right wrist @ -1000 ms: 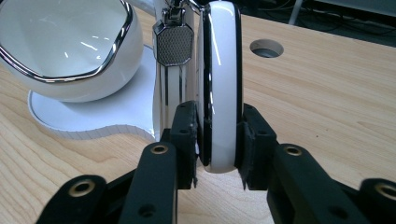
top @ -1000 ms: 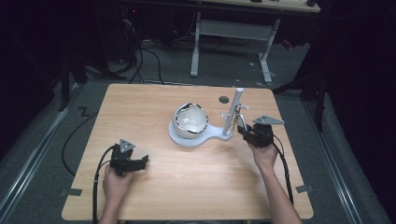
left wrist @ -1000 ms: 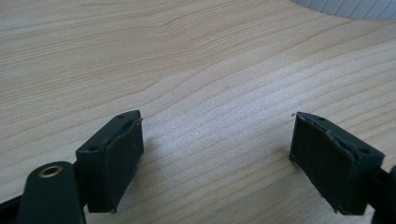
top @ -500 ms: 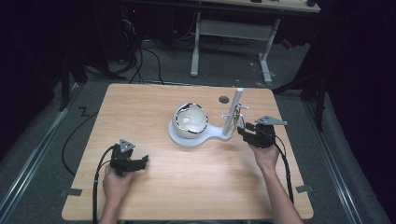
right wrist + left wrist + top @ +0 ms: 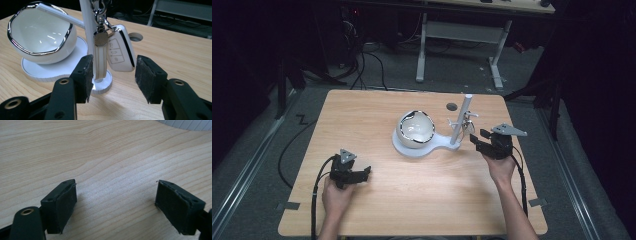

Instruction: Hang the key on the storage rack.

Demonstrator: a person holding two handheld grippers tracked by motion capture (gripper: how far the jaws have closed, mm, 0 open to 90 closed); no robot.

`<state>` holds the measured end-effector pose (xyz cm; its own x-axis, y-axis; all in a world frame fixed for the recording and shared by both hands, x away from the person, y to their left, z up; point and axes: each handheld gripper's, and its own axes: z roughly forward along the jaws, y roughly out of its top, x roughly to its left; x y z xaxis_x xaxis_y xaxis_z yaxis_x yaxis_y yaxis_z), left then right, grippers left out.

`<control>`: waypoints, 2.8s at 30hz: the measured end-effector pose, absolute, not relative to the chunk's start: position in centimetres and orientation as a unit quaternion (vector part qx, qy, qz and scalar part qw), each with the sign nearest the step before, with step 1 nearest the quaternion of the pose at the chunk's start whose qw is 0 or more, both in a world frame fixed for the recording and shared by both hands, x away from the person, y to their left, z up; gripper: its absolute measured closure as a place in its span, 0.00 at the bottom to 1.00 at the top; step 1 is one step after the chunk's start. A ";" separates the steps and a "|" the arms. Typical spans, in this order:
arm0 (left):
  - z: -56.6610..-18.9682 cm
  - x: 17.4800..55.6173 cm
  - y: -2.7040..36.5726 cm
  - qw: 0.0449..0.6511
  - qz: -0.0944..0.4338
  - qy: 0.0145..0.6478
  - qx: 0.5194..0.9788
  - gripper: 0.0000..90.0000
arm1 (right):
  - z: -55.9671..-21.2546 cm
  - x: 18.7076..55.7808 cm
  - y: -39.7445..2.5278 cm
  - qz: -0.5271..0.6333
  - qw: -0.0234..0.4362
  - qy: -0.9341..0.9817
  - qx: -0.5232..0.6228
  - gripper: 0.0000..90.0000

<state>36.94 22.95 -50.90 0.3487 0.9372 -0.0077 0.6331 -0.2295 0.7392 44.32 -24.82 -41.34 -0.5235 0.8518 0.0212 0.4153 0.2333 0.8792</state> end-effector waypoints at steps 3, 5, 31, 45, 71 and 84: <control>-50.9 36.9 22.9 0.334 0.228 0.523 0.750 0.20 | -41.1 44.1 -25.1 0.454 0.243 0.745 0.425 0.54; -50.9 36.9 22.9 0.334 0.228 0.523 0.750 0.20 | -40.9 43.9 -25.2 0.454 0.243 0.744 0.425 0.54; -50.9 36.9 23.0 0.334 0.228 0.523 0.750 0.20 | -40.7 41.6 -28.3 0.472 0.251 0.722 0.439 0.55; -50.9 36.9 22.9 0.334 0.228 0.523 0.750 0.20 | -40.8 40.3 -29.4 0.479 0.254 0.712 0.446 0.55; -50.9 36.9 22.9 0.334 0.228 0.523 0.750 0.20 | -42.5 38.3 -30.9 0.483 0.247 0.700 0.464 0.55; -50.9 36.9 22.9 0.334 0.228 0.523 0.750 0.20 | -43.9 38.1 -31.0 0.474 0.224 0.707 0.475 0.56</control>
<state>36.94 22.95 -50.90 0.3488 0.9372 -0.0075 0.6330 -0.2297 0.7393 38.08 -31.02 -43.90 -0.4480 0.8841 0.1330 0.4588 0.0997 0.8829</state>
